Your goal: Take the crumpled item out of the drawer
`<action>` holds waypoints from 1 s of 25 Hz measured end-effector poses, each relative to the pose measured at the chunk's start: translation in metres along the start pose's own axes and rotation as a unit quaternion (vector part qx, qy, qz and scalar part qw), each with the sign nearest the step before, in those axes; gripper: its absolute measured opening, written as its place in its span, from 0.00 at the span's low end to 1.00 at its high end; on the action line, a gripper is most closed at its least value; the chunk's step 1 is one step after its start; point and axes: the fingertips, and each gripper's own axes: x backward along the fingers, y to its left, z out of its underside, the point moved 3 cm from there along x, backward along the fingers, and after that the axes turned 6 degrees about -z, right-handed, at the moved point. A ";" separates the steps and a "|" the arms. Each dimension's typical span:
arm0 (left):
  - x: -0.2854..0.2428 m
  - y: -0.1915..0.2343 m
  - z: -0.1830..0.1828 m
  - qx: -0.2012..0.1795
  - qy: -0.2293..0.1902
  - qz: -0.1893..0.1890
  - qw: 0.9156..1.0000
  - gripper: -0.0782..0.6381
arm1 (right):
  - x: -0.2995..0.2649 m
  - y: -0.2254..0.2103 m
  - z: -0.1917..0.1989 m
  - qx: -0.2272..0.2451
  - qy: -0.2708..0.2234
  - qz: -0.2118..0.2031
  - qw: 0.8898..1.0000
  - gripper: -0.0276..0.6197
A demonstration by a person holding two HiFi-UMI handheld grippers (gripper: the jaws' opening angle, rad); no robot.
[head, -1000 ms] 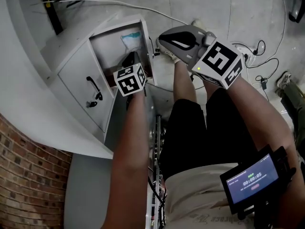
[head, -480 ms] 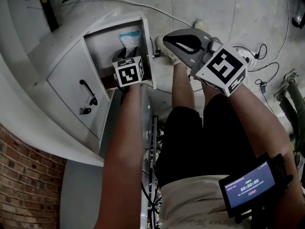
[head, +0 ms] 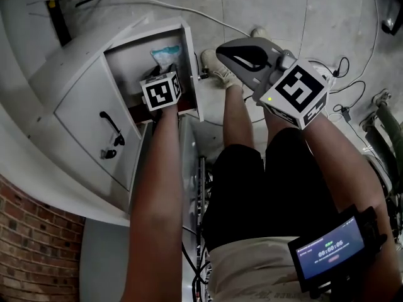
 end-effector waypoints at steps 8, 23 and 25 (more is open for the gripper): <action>0.012 0.007 -0.004 0.005 -0.008 -0.019 1.000 0.28 | 0.002 0.006 -0.001 0.002 -0.003 -0.002 1.000 0.05; 0.086 0.010 0.007 0.072 -0.101 -0.024 0.992 0.25 | 0.025 0.069 -0.009 0.035 0.011 0.001 0.999 0.05; 0.099 0.006 0.009 0.085 -0.112 -0.024 0.990 0.25 | 0.030 0.073 -0.009 0.044 0.015 -0.009 0.999 0.05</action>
